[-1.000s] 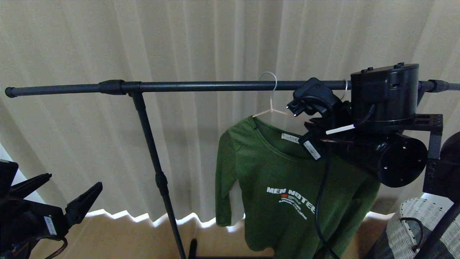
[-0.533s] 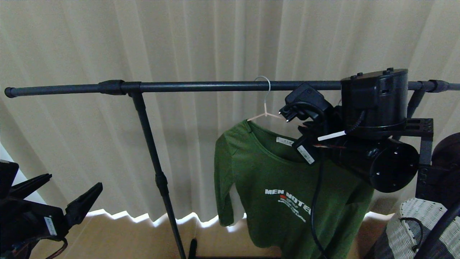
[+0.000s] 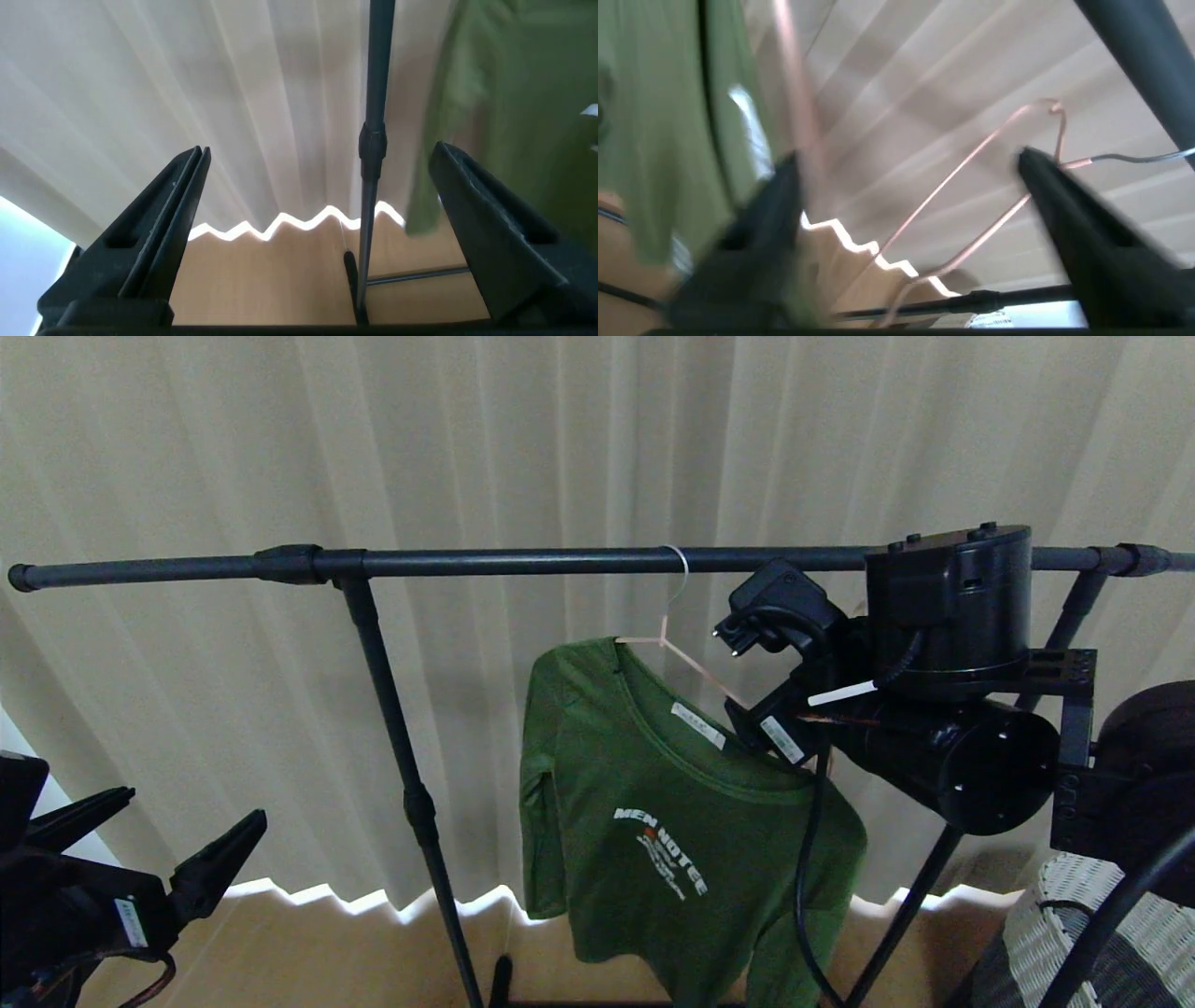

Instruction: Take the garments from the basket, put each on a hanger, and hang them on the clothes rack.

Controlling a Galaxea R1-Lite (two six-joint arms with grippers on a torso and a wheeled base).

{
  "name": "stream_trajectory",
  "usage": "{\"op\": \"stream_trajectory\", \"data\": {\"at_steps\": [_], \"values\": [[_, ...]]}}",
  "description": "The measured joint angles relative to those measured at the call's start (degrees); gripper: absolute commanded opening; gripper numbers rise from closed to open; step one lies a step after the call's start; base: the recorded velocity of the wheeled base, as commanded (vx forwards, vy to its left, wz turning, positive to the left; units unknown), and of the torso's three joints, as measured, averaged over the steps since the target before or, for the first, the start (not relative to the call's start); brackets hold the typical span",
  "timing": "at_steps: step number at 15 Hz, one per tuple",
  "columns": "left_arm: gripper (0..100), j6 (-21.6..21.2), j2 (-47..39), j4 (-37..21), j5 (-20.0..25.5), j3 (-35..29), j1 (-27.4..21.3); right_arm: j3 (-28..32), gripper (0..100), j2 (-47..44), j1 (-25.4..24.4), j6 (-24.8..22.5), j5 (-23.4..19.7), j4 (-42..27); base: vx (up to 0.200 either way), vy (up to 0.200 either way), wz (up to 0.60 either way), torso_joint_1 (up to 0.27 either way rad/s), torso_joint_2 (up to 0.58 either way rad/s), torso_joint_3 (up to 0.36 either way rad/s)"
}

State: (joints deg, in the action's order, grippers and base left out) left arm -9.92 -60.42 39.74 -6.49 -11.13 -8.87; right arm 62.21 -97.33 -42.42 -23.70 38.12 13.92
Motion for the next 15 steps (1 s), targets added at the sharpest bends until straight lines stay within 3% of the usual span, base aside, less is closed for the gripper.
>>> {"op": "stream_trajectory", "data": {"at_steps": [3, 7, 8, 11, 15], "values": [[100, 0.0, 0.0, 0.0, 0.0, 0.0, 0.0, -0.1, 100, 0.2, -0.3, 1.3, -0.3, 0.0, 0.000, 0.000, 0.00, 0.000, 0.00, 0.000], [100, 0.0, 0.1, 0.0, 0.0, -0.1, 0.0, -0.4, 100, 1.2, -1.6, 5.2, -12.3, 0.1, 0.000, 0.000, 0.00, 0.000, 0.00, 0.000], [100, 0.0, 0.3, 0.0, 0.0, -0.1, 0.0, -0.4, 100, 1.3, -1.7, 5.5, -13.7, 0.5, 0.000, 0.000, 0.00, 0.000, 0.00, 0.000], [100, 0.0, 0.5, 0.0, 0.0, -0.1, 0.0, -0.8, 100, 1.5, -1.8, 8.3, -14.6, 5.4, 0.000, 0.000, 0.00, 0.000, 0.00, 0.000], [100, 0.0, 0.6, 0.0, 0.0, -0.1, 0.0, -4.1, 100, 5.2, -1.3, 9.7, -14.9, 5.6, 0.000, 0.000, 0.00, 0.000, 0.00, 0.000]]}}
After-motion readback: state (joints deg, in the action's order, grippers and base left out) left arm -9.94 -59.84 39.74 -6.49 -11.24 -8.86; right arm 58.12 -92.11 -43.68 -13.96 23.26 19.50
